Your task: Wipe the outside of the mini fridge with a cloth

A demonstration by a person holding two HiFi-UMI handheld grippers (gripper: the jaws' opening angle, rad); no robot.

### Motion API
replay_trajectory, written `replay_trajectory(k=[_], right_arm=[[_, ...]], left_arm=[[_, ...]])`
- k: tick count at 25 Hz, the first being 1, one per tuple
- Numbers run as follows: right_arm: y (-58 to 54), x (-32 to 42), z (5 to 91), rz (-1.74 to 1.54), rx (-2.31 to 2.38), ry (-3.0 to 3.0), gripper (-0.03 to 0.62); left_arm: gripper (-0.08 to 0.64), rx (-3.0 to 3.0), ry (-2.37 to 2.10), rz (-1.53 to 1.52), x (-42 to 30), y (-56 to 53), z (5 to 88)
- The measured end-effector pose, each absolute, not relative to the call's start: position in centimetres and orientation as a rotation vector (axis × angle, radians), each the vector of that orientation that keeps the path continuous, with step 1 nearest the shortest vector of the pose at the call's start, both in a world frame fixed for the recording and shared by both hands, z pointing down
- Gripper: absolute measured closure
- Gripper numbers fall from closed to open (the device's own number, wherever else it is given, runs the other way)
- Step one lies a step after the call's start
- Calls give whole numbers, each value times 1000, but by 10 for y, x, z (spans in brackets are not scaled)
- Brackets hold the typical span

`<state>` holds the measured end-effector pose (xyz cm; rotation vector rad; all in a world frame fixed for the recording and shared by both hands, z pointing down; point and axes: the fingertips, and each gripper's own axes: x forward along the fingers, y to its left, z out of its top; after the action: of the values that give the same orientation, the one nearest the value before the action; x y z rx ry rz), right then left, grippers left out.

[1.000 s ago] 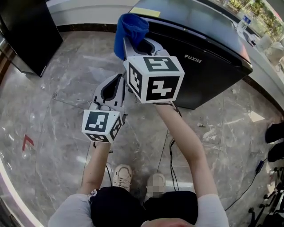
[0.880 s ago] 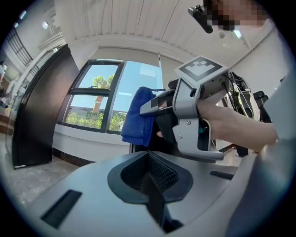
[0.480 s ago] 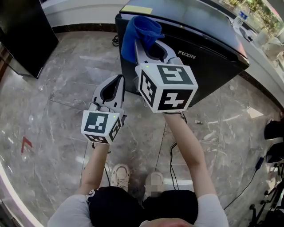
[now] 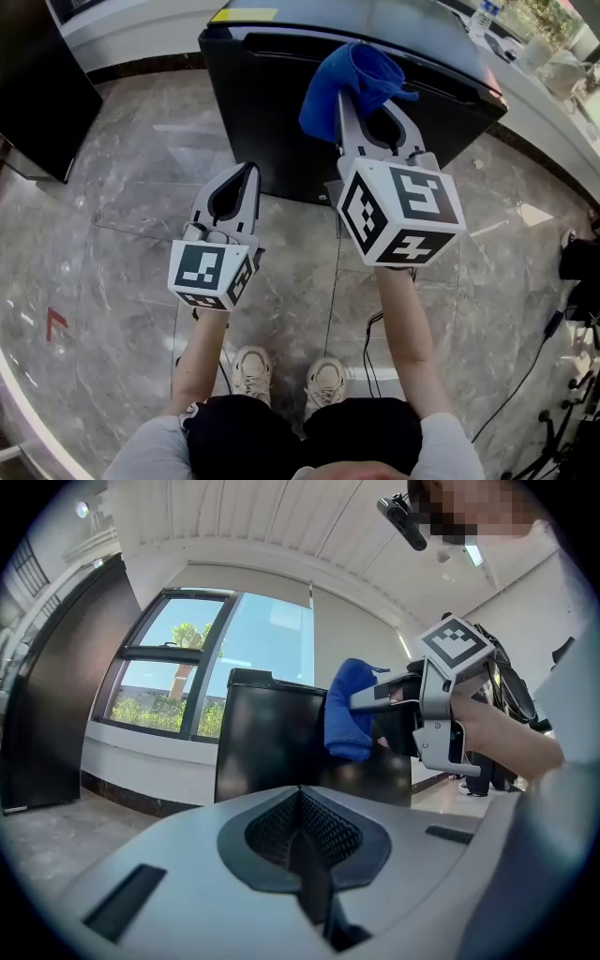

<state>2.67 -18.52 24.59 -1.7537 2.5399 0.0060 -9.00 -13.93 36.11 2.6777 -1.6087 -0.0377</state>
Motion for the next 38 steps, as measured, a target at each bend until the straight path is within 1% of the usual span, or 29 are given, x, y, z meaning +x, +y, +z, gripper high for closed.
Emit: replay_trajectory(k=[9, 14, 27, 34, 38], right_arm=[[-177, 87, 245, 52, -1897, 2429, 520], [-173, 124, 241, 86, -2010, 2352, 520], [-158, 244, 235, 126, -2402, 1968, 520], [-155, 293, 243, 52, -2477, 1825, 520], [-142, 292, 231, 33, -2380, 1854, 520]], left_arm=[[555, 2717, -1559, -43, -73, -139, 358], [555, 2707, -1560, -38, -78, -138, 361], [555, 2702, -1562, -39, -79, -139, 362], [555, 2692, -1585, -32, -82, -139, 363], [555, 2690, -1611, -34, -84, -141, 362]])
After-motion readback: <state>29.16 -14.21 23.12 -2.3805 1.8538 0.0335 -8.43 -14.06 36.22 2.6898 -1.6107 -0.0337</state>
